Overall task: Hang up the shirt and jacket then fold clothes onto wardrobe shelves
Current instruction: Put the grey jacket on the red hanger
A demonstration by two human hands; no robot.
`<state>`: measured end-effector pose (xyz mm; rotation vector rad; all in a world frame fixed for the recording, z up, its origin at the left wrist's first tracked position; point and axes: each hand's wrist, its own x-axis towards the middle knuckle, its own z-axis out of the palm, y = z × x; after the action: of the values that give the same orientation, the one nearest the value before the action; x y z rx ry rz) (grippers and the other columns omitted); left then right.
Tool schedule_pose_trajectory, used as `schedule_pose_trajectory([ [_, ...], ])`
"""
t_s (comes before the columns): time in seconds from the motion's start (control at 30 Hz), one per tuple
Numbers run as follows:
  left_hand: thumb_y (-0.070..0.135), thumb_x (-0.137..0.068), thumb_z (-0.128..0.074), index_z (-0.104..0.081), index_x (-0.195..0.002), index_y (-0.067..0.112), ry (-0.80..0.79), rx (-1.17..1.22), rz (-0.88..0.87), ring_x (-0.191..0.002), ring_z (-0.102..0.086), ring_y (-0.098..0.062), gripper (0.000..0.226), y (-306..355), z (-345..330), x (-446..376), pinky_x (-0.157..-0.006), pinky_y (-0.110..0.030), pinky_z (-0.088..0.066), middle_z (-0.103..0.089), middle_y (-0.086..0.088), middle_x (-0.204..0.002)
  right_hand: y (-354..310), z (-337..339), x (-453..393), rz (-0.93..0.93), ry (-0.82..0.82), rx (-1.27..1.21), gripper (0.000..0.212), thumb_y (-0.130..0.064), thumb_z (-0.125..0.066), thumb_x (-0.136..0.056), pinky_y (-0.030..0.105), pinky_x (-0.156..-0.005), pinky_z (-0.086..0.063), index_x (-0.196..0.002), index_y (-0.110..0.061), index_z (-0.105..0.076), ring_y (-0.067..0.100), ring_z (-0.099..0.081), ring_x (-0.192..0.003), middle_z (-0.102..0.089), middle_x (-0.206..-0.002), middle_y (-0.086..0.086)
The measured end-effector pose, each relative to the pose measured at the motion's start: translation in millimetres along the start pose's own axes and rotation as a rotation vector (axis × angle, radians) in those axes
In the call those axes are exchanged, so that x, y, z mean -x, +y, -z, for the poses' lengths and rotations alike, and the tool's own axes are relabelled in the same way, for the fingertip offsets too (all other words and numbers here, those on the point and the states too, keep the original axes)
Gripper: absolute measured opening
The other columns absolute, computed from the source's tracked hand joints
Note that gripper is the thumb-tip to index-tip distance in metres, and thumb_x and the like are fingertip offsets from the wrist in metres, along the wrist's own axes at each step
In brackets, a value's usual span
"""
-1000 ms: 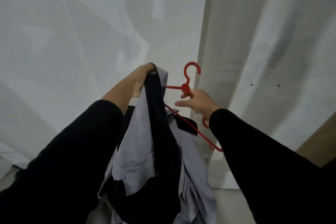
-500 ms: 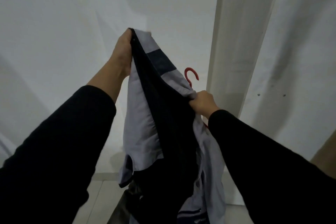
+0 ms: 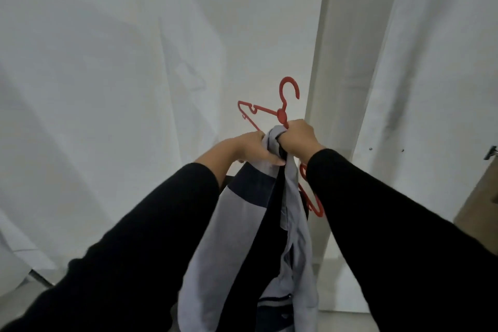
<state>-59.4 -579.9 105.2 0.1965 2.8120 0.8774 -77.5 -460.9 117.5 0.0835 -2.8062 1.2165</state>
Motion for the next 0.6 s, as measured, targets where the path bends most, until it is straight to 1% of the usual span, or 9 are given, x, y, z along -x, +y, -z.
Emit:
schedule_pose_trajectory([
  [0.1,0.033,-0.079,-0.071,-0.036,-0.133,0.016,0.139,0.079,-0.072,-0.11,-0.053,-0.023,0.067,7.2,0.9,1.2,-0.094,-0.035,-0.048,-0.053,-0.005,-0.12,4.1,8.8,8.0,-0.006,0.033,-0.094,0.031,-0.016,-0.048,-0.095,0.017,-0.051,-0.033,-0.065,-0.014,-0.043,0.011,-0.045,-0.059,-0.045,-0.067,0.0],
  [0.17,0.024,-0.086,-0.061,-0.045,-0.126,0.013,0.235,0.023,-0.136,-0.104,-0.055,-0.024,0.044,13.0,4.6,9.0,-0.088,-0.031,-0.047,-0.057,-0.01,-0.118,8.0,12.7,15.5,0.046,0.029,-0.111,0.027,-0.018,-0.05,-0.094,0.019,-0.056,-0.037,-0.068,-0.013,-0.047,0.015,-0.05,-0.067,-0.048,-0.068,0.001],
  [0.23,0.017,-0.091,-0.05,-0.056,-0.115,0.007,0.371,-0.008,-0.17,-0.105,-0.056,-0.029,0.027,15.0,11.8,16.4,-0.088,-0.034,-0.045,-0.06,-0.014,-0.115,11.7,15.6,24.4,0.101,0.014,-0.158,0.015,-0.018,-0.06,-0.089,0.018,-0.056,-0.039,-0.077,-0.01,-0.055,0.016,-0.053,-0.07,-0.052,-0.07,0.001],
  [0.3,0.012,-0.091,-0.042,-0.062,-0.103,0.002,0.486,0.029,-0.142,-0.105,-0.056,-0.035,0.025,15.8,20.5,23.5,-0.087,-0.036,-0.044,-0.063,-0.018,-0.112,18.7,15.0,31.8,0.123,-0.027,-0.185,0.013,-0.018,-0.067,-0.083,0.02,-0.059,-0.045,-0.086,-0.009,-0.059,0.015,-0.056,-0.07,-0.056,-0.073,0.001],
  [0.37,0.009,-0.089,-0.038,-0.058,-0.083,0.005,0.567,0.179,-0.052,-0.094,-0.06,-0.036,0.022,15.4,30.9,30.0,-0.077,-0.035,-0.046,-0.064,-0.022,-0.1,29.9,11.3,37.9,0.099,-0.055,-0.122,0.015,-0.02,-0.067,-0.083,0.023,-0.064,-0.049,-0.086,-0.008,-0.059,0.018,-0.058,-0.072,-0.058,-0.076,0.003],
  [0.43,0.011,-0.083,-0.042,-0.051,-0.071,0.007,0.543,0.444,0.058,-0.072,-0.056,-0.031,0.015,11.7,41.4,35.3,-0.06,-0.032,-0.042,-0.058,-0.017,-0.078,39.0,7.5,43.9,0.093,-0.073,-0.044,0.019,-0.02,-0.06,-0.089,0.02,-0.059,-0.044,-0.073,-0.01,-0.055,0.018,-0.055,-0.067,-0.055,-0.071,0.003],
  [0.47,0.016,-0.08,-0.047,-0.051,-0.072,0.009,0.486,0.53,0.097,-0.066,-0.053,-0.028,0.011,9.8,45.1,39.9,-0.057,-0.029,-0.039,-0.055,-0.013,-0.075,40.8,7.1,45.3,0.104,-0.064,-0.012,0.027,-0.018,-0.056,-0.092,0.019,-0.054,-0.039,-0.066,-0.012,-0.051,0.017,-0.052,-0.064,-0.052,-0.066,0.003],
  [0.53,0.036,-0.075,-0.063,-0.058,-0.088,0.01,0.33,0.453,0.13,-0.074,-0.058,-0.025,0.03,5.8,51.5,49.2,-0.066,-0.029,-0.047,-0.06,-0.008,-0.085,36.4,10.0,47.7,0.109,-0.026,0.001,0.034,-0.016,-0.051,-0.094,0.019,-0.05,-0.032,-0.061,-0.013,-0.045,0.015,-0.047,-0.059,-0.047,-0.062,0.002],
  [0.6,0.05,-0.074,-0.07,-0.057,-0.107,0.011,0.209,0.301,0.15,-0.092,-0.062,-0.024,0.053,5.5,56.0,58.3,-0.083,-0.033,-0.053,-0.063,-0.005,-0.1,27.6,16.2,48.3,0.103,0.017,-0.062,0.032,-0.017,-0.049,-0.096,0.019,-0.053,-0.036,-0.065,-0.011,-0.047,0.016,-0.049,-0.061,-0.047,-0.064,0.001],
])
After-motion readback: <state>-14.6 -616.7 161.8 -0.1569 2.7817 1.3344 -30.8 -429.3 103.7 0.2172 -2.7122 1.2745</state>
